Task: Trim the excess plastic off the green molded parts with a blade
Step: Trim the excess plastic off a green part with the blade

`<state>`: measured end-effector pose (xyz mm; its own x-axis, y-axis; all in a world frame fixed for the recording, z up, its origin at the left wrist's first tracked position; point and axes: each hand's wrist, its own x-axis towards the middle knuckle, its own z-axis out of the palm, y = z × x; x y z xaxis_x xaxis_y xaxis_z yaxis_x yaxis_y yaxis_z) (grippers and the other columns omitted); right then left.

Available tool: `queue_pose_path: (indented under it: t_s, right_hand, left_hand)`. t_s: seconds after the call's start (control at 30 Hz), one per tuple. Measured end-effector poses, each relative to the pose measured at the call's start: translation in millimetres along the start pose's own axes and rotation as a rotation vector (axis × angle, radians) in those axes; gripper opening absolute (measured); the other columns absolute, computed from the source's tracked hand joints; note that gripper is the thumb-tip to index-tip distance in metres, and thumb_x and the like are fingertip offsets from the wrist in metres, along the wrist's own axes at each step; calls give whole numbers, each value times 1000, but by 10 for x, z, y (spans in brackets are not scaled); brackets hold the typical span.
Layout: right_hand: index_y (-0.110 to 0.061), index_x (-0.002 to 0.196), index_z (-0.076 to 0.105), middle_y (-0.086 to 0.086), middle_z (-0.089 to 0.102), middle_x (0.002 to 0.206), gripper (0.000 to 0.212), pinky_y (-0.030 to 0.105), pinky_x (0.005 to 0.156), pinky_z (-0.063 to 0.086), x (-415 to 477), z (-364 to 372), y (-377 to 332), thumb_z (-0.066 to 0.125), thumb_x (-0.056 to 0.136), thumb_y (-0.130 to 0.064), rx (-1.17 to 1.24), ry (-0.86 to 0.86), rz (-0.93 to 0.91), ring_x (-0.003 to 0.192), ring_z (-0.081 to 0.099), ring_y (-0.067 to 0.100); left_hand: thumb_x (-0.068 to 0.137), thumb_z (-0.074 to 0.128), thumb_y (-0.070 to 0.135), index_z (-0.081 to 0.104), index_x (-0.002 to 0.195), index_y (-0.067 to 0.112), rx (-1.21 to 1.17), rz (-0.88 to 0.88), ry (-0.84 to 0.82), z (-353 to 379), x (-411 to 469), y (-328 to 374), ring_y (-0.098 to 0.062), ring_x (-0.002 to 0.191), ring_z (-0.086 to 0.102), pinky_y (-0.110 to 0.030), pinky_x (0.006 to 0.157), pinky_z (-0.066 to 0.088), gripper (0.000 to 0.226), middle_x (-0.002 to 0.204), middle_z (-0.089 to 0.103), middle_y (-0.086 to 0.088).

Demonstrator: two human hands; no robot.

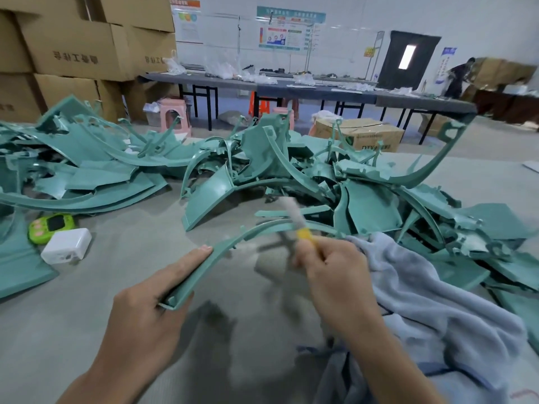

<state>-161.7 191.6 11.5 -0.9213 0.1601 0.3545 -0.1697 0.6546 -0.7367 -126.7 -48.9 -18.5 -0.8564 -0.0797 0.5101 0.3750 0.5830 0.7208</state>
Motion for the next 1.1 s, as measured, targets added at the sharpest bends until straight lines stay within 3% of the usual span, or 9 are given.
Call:
queue_pose_path:
  t_s: [0.1,0.3,0.37,0.43,0.57,0.77,0.83,0.9,1.1]
  right_hand:
    - [-14,61,63,-3,58,48,43,32,51,41,84,-144,132,52,100,-27,-76,208,263,48,52,8]
    - [-17,73,66,-10,55,50,35,23,46,32,-101,98,-15,54,101,-34,1,-65,-57,48,49,8]
    - [-13,68,66,-3,59,52,41,36,57,42,12,46,37,52,101,-31,-107,85,104,57,56,16]
    - [-14,56,61,-6,59,49,47,24,54,41,23,-89,112,51,100,-26,-67,239,240,54,56,11]
    - [-15,58,60,-17,61,59,45,13,52,36,-124,-131,31,51,100,-30,42,369,62,60,54,2]
    - [-29,84,82,-12,59,138,20,31,110,22,-152,-74,-200,64,93,-36,-236,181,-322,134,42,15]
    - [-33,69,76,-28,66,103,26,29,98,34,-142,-47,-159,64,92,-35,-211,-28,-259,105,55,3]
    - [-25,61,65,-19,55,56,35,20,61,36,-125,-24,-79,63,96,-32,-81,-228,-67,57,47,0]
    - [-17,60,73,1,54,51,35,34,58,36,-8,-38,37,63,93,-22,216,-153,224,50,44,14]
  left_hand:
    - [79,72,5,58,105,78,-24,-53,31,43,47,-19,30,83,55,8,73,36,78,98,62,50]
    - [80,67,-11,60,100,77,-60,-74,12,72,43,-52,23,79,60,5,69,39,91,91,65,45]
    - [78,69,-11,64,101,72,-55,-58,47,84,41,-55,23,86,62,5,73,40,86,95,66,45]
    - [75,70,-10,72,104,58,-87,-72,76,97,36,-91,19,84,64,3,69,42,74,94,69,40]
    - [71,76,23,65,101,39,-149,-161,106,66,85,-108,-11,63,62,-28,53,51,36,77,69,11]
    - [61,76,43,77,92,41,-173,-161,22,-66,113,-119,-3,55,61,-16,46,46,30,68,71,11]
    - [61,79,44,79,91,43,-219,-165,-17,-89,125,-135,-12,62,69,-28,52,58,29,72,75,9]
    - [59,83,44,80,87,40,-251,-190,-1,-102,143,-129,-24,67,73,-45,57,61,28,73,76,5]
    - [65,89,8,74,113,29,-592,-375,213,-84,294,-197,-11,94,75,-15,75,57,54,100,79,3]
